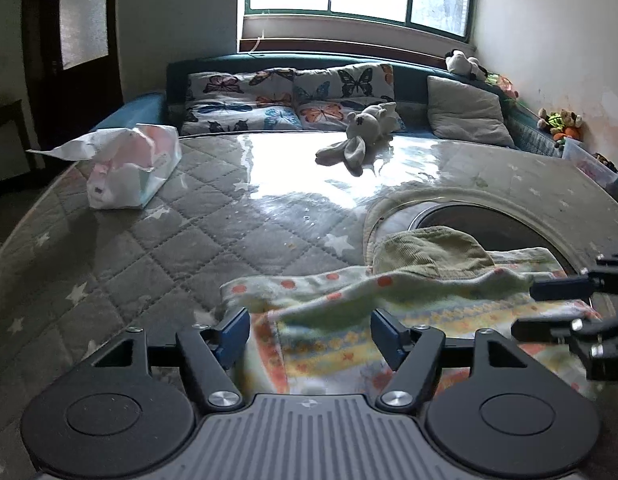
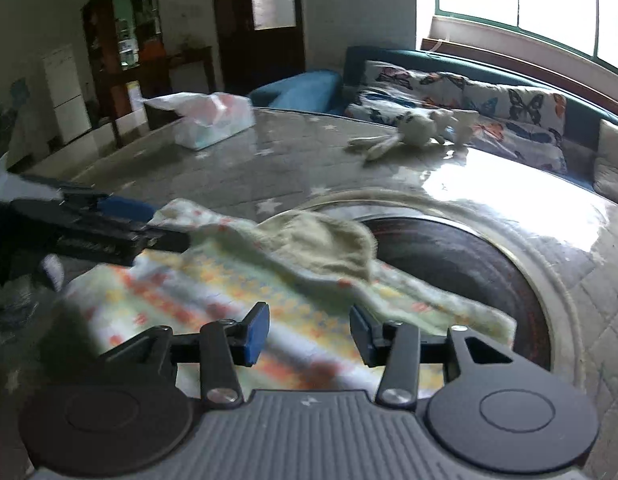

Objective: Fold clothes

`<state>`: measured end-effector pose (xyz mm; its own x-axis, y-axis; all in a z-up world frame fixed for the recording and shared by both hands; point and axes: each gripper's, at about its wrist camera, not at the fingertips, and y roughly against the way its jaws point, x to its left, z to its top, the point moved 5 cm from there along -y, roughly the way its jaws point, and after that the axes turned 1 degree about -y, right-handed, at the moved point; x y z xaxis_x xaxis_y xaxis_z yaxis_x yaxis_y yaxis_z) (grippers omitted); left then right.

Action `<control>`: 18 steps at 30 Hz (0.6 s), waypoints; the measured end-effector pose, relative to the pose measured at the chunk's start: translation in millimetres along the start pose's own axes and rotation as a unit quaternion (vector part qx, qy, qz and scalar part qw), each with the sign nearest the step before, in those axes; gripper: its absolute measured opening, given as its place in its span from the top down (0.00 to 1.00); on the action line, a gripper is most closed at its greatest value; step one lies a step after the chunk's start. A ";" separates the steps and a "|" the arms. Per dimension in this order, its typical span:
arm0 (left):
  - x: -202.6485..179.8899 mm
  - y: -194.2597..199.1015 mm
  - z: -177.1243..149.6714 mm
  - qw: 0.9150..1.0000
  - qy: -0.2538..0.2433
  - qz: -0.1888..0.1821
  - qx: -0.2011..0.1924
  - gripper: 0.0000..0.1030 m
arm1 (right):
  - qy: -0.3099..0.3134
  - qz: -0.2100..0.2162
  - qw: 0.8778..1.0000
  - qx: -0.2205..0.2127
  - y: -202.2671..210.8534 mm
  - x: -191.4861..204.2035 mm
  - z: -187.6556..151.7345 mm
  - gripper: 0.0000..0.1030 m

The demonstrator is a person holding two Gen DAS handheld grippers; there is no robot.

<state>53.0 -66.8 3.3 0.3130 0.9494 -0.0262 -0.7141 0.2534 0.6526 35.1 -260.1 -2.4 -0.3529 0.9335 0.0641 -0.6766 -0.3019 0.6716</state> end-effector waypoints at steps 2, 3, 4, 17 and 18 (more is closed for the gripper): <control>-0.8 10.2 -5.1 1.000 0.001 0.004 -0.008 0.25 | 0.012 0.004 1.000 -0.002 5.0 10.4 -6.1 0.56; -0.2 12.2 -8.3 1.000 0.003 0.006 -0.008 0.24 | 0.018 0.004 1.000 -0.004 6.9 14.7 -9.1 0.56; 0.3 14.3 -11.5 1.000 0.005 0.009 -0.008 0.24 | 0.024 0.004 1.000 -0.006 8.8 19.1 -12.2 0.56; 7.2 40.5 -52.8 0.999 0.035 0.041 -0.010 0.24 | 0.059 0.017 0.998 -0.028 27.8 57.5 -27.7 0.55; 7.7 42.5 -55.9 0.998 0.037 0.043 -0.010 0.24 | 0.061 0.021 0.998 -0.024 25.8 59.3 -28.9 0.55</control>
